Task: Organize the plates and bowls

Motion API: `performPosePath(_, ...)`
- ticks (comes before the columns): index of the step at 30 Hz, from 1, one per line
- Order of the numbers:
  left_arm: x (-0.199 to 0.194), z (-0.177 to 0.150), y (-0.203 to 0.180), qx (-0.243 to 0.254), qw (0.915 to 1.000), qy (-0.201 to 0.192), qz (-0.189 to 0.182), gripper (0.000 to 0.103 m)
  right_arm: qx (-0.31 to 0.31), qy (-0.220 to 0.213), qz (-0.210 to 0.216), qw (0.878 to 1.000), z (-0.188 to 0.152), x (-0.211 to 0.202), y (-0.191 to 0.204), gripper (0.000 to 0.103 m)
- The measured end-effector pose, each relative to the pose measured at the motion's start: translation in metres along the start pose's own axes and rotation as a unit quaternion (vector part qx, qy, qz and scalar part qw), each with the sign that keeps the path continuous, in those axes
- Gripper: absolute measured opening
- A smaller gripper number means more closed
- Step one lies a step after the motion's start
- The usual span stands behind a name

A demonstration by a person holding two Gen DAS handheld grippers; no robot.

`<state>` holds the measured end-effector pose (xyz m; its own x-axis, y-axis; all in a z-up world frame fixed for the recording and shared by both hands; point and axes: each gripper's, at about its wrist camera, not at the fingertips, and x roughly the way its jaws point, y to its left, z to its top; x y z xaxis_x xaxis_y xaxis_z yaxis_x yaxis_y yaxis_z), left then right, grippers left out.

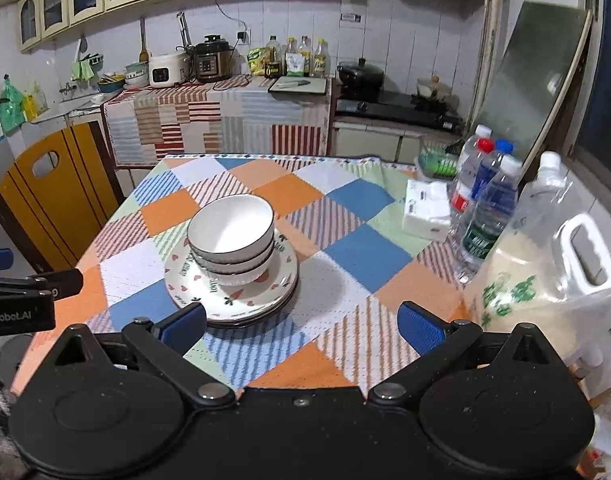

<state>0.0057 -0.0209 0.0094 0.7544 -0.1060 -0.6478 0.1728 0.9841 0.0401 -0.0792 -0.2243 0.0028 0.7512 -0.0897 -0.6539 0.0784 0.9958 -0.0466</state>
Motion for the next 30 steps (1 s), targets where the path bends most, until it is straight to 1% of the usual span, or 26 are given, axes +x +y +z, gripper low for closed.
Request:
performPosePath(5, 0.0003, -0.0039, -0.0002, -0.001, 1.0000, 0.001, 0.001, 0.097, -0.001, -0.004, 0.005, 1.000, -0.0022, -0.0021, 0.0013, 0.103)
performPosePath(9, -0.0004, -0.0066, -0.0002, -0.002, 1.0000, 0.000, 0.000, 0.097, -0.005, -0.008, -0.004, 1.000, -0.0037, -0.0015, 0.0019, 0.103)
performPosePath(13, -0.0017, -0.0060, -0.0012, -0.003, 1.0000, -0.002, 0.003, 0.097, -0.002, -0.006, -0.005, 1.000, -0.0051, 0.0000, 0.0011, 0.103)
performPosePath(18, -0.0015, -0.0048, -0.0014, -0.006, 1.0000, 0.005, -0.005, 0.097, -0.002, -0.004, -0.007, 1.000, -0.0074, 0.0012, 0.0010, 0.103)
performPosePath(22, -0.0023, -0.0034, -0.0019, -0.006, 1.0000, 0.003, 0.001, 0.097, -0.002, -0.002, -0.007, 1.000, -0.0083, 0.0021, 0.0013, 0.103)
performPosePath(30, -0.0010, -0.0043, -0.0012, -0.010, 0.9999, 0.008, -0.005, 0.098, -0.002, -0.001, -0.009, 1.000, -0.0092, 0.0030, 0.0012, 0.103)
